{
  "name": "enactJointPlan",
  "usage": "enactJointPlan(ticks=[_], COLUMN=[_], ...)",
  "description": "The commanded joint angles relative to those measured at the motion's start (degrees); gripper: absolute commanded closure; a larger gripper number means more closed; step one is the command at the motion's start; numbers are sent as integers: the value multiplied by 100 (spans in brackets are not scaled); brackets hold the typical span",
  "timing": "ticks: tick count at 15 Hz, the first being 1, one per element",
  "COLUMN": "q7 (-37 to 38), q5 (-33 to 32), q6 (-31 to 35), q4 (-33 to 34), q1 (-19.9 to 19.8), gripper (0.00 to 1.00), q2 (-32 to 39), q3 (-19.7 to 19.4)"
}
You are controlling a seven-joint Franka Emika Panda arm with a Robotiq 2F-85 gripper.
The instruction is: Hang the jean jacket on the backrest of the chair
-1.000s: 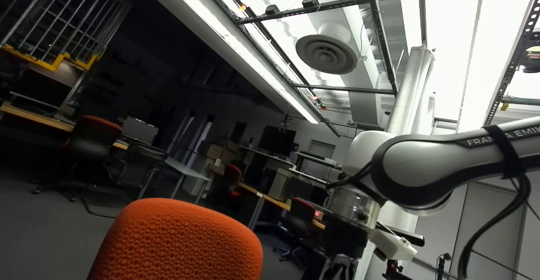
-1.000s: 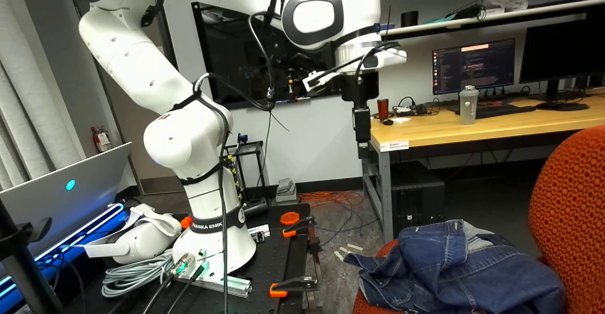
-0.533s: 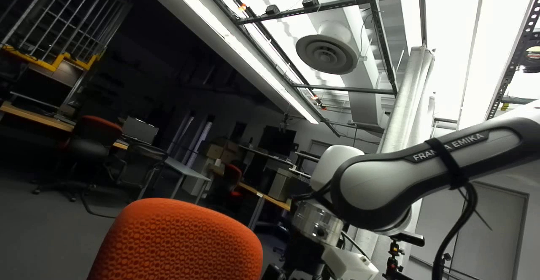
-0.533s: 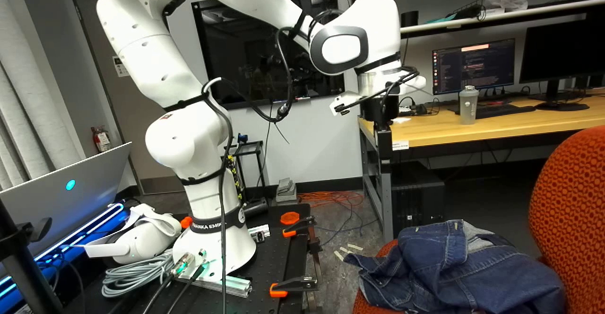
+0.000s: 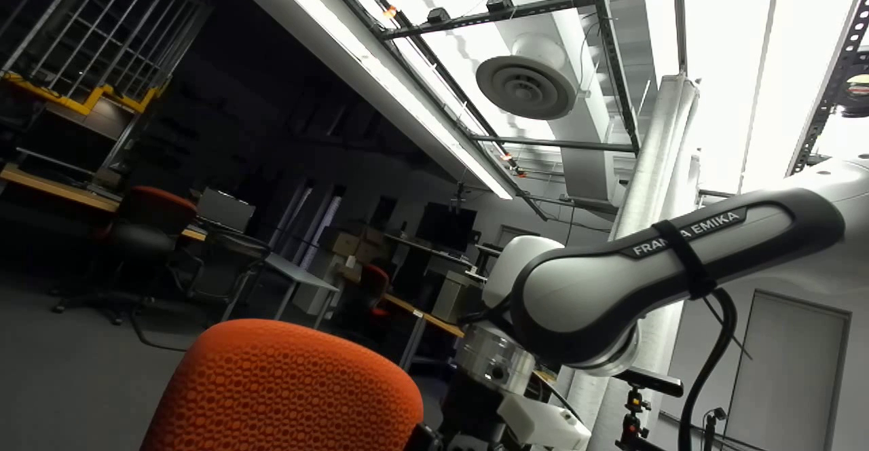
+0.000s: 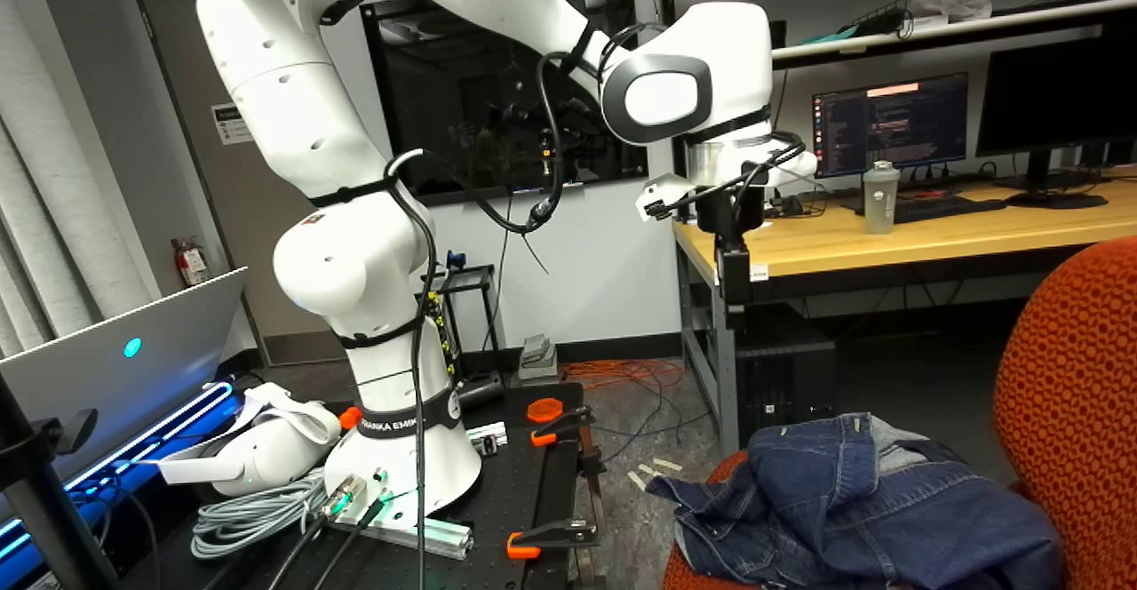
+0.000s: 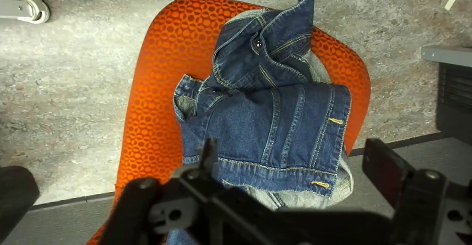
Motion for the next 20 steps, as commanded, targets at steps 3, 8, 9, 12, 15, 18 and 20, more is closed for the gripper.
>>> enactJointPlan(ticks=[3, 8, 9, 12, 15, 18, 20], q7=[427, 1419, 1613, 2264, 2707, 2930, 2995], q5=[-29, -380, -489, -930, -1079, -922, -818], q6=[347, 1239, 1387, 1726, 1767, 1640, 1571], q4=[276, 809, 942, 1485, 2054, 2584, 2857], q1=[-14, 28, 62, 242, 510, 699, 782], gripper=[0, 0, 0, 0, 0, 0, 0], q2=[621, 1818, 2054, 2808, 3455, 4032, 4346], q3=[86, 169, 145, -62, -367, -589, -658])
